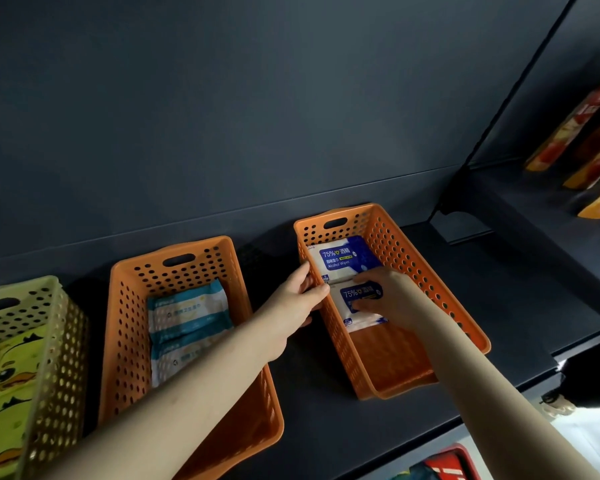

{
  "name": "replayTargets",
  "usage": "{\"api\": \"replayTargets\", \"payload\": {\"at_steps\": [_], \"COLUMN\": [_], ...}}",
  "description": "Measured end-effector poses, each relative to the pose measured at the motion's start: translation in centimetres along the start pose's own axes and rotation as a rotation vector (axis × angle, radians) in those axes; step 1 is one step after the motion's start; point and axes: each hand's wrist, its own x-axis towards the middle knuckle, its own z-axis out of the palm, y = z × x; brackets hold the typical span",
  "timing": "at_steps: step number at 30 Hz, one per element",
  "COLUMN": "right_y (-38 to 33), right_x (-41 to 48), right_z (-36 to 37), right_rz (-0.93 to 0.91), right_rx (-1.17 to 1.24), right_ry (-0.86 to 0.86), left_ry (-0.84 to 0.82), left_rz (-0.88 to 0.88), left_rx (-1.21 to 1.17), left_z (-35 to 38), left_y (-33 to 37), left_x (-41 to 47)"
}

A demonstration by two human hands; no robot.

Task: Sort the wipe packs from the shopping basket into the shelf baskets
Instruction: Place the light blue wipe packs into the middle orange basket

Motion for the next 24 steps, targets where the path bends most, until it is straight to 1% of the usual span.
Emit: {"api": "replayTargets", "payload": {"at_steps": [4,6,8,11,13,16,18,20,22,24], "right_y": [-0.6,-1.3,-2.3,-4.4,-5.8,-8.2,-9.6,-10.8,-11.3,-11.1], "right_x": [-0.7,-2.1,-4.6,-10.0,-14.2,-20.7,-25.2,-29.7,-33.4,-36.4], "right_z": [-0.9,-1.8,-2.7,-2.7,-1.4,2.8,6.5,10.5,14.6,18.4], "right_rz": [0.024,0.051,0.083,0.057,0.041,0.078,0.104,0.155,0.255,0.333], "right_rx": [0.001,-0.003,0.02,0.098,0.139,0.171,0.202,0.245,0.266,0.262], "right_ry": [0.01,0.069,0.184,0.411,0.576,0.706,0.743,0.734,0.662,0.564], "left_ry": [-0.014,0.036,0.082,0.025,0.005,0.019,-0.03,-0.117,-0.201,-0.237], "left_rz": [0.038,0.08,0.141,0.264,0.346,0.437,0.47,0.49,0.469,0.429], "left_rx": [0.008,-0.011,-0.005,0.022,0.119,0.179,0.139,0.132,0.147,0.183], "left_z": [-0.1,-0.6,-1.5,-3.2,-4.5,-6.0,-6.8,-7.3,-7.7,-7.8], "left_y": [0.9,1.6,2.3,2.4,1.1,-2.3,-5.8,-9.8,-13.8,-17.8], "left_x": [-0.8,-1.7,-3.5,-8.5,-12.5,-18.5,-22.8,-26.7,-29.5,-31.4]}}
